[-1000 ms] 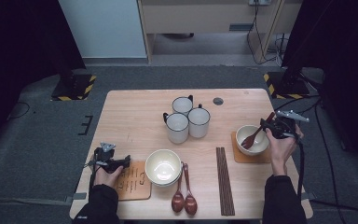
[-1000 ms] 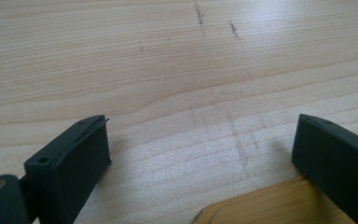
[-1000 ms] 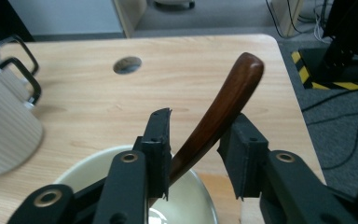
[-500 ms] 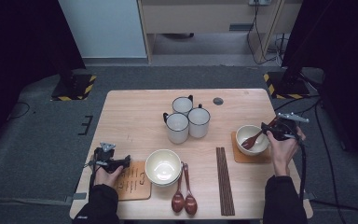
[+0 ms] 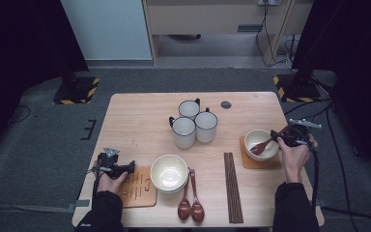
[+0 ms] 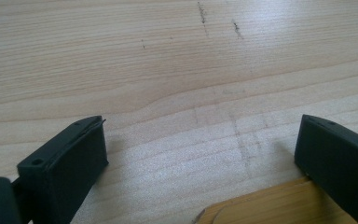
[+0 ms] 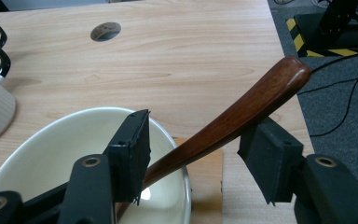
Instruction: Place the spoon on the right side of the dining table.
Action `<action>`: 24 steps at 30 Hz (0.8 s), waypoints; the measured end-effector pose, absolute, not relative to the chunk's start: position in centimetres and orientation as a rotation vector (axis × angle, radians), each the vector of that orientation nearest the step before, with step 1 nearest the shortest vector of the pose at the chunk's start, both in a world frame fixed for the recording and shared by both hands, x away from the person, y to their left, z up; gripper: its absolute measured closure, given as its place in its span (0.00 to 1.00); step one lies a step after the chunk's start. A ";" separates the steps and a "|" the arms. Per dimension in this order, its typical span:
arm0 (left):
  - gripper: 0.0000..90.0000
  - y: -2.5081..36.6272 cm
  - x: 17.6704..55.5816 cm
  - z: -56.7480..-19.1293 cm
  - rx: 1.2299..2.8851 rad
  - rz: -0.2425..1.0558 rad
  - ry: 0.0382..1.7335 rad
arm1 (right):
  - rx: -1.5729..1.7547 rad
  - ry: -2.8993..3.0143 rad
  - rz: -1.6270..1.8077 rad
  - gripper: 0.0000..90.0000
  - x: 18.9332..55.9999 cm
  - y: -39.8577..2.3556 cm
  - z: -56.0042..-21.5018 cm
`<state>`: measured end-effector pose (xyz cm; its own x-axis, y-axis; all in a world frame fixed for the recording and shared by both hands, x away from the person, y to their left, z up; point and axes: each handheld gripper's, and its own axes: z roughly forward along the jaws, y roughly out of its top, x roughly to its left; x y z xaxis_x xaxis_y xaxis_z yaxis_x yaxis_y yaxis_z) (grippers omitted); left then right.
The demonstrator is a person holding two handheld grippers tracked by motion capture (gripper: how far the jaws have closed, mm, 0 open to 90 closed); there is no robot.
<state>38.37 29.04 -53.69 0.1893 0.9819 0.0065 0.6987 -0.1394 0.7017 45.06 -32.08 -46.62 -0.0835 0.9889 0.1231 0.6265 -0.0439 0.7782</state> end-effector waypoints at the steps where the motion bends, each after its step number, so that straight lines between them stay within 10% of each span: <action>1: 0.01 29.0 38.4 -53.7 1.905 0.650 1.569 | 1.716 1.751 0.969 0.47 45.0 -32.1 -46.7; 24: 0.01 29.0 38.4 -53.7 1.905 0.650 1.569 | 1.754 1.783 0.972 0.43 43.8 -32.5 -47.0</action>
<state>38.37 29.03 -53.69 0.1893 0.9819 0.0064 0.6986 -0.1393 0.7018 43.80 -32.46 -47.03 -0.0865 0.9841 0.1552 0.6634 -0.0593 0.7459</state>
